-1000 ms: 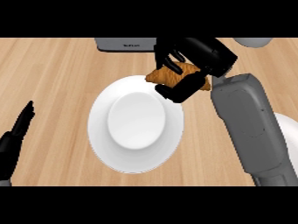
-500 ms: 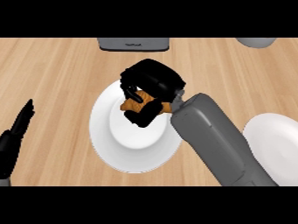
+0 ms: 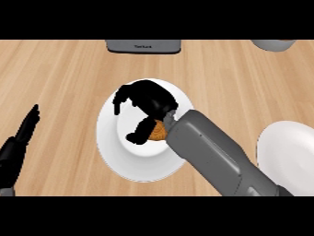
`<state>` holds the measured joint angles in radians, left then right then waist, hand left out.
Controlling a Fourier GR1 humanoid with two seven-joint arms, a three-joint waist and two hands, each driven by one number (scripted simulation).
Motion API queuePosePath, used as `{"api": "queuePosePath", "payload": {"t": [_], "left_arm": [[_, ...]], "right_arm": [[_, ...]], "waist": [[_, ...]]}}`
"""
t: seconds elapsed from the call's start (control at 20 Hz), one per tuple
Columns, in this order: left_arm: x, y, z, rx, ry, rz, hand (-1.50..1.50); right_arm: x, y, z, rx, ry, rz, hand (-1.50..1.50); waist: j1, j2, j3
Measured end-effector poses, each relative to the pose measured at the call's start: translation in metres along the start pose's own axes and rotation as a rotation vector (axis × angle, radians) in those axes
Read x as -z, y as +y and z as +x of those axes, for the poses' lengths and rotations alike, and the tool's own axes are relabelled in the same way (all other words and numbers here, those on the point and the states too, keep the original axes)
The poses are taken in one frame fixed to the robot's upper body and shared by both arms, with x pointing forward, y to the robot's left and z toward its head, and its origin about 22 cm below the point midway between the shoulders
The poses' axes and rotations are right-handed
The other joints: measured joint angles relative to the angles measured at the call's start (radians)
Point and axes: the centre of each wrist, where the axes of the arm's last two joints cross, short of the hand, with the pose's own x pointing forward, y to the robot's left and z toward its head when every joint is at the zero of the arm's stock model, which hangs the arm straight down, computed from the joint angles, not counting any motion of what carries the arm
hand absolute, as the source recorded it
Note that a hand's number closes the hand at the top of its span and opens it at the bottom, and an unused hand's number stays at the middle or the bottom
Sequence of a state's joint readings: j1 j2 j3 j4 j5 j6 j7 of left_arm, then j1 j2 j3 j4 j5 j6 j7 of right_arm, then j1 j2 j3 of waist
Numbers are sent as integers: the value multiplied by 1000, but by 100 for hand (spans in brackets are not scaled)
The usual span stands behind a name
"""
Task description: Pick the croissant from the plate and place it in the plate
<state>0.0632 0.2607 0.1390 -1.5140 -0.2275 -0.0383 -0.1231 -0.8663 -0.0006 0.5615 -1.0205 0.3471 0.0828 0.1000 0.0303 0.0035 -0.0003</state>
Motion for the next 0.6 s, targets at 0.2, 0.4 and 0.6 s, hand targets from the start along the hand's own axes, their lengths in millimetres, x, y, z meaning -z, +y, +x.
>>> {"api": "queuePosePath", "payload": {"t": [0.2, 0.4, 0.6], "left_arm": [[3, 6, 2, 3, -1, 4, 0], [-3, 3, -5, 4, 4, 9, 0], [-5, 0, -8, -2, 13, 11, 0]], "right_arm": [[5, 5, -7, 58, -10, -42, -150], [5, -5, -7, 193, -40, -141, -150], [2, -26, -19, 310, -16, -264, -150]], "waist": [[-1, 1, 0], [-4, 0, 0], [-13, -1, 0]]}}
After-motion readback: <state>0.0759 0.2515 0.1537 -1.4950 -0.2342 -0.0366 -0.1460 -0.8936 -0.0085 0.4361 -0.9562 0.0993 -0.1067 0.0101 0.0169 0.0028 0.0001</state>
